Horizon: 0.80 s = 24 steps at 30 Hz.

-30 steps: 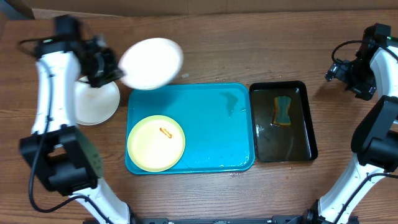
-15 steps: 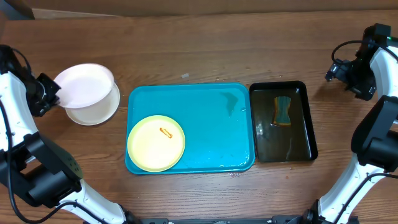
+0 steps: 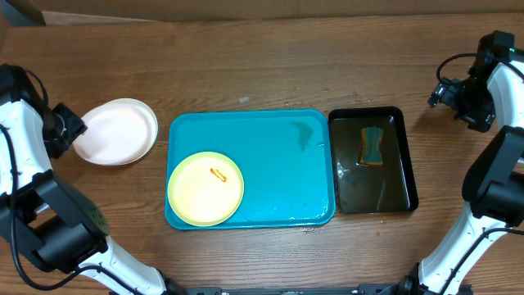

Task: Clean dirty plates on tray and stack at the side
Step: 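Carry plate left and stack it onto the white plate beside tray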

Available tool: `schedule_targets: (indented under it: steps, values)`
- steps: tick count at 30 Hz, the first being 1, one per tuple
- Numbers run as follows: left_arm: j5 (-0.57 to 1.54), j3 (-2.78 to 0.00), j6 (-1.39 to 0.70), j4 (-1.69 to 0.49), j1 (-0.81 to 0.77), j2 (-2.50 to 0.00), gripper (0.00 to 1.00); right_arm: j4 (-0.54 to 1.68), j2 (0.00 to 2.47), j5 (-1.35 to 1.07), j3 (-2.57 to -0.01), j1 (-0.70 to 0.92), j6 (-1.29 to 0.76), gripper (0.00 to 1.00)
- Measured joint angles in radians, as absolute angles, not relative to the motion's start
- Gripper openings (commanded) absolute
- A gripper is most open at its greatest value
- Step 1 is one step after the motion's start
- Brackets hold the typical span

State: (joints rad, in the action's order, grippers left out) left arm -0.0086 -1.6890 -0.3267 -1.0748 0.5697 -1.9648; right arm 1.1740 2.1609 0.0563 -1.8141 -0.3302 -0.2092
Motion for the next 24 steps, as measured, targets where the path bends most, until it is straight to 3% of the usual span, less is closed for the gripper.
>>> schedule_targets:
  steps: [6,10,16,24]
  values:
    - [0.166,-1.689,-0.228,-1.116,0.532,-1.965,0.55,1.174,2.161,0.056,-1.814,-0.330,-0.210,1.00]
    - [0.244,-1.688,-0.192,-1.207,0.484,-1.965,0.47,1.173,2.161,0.056,-1.814,-0.330,-0.210,1.00]
    - [0.257,-1.687,-0.143,-1.359,0.357,-1.965,0.39,1.174,2.161,0.056,-1.814,-0.330,-0.209,1.00]
    - [0.251,-1.589,-0.130,-1.380,0.208,-1.931,0.39,1.174,2.161,0.056,-1.814,-0.330,-0.209,1.00]
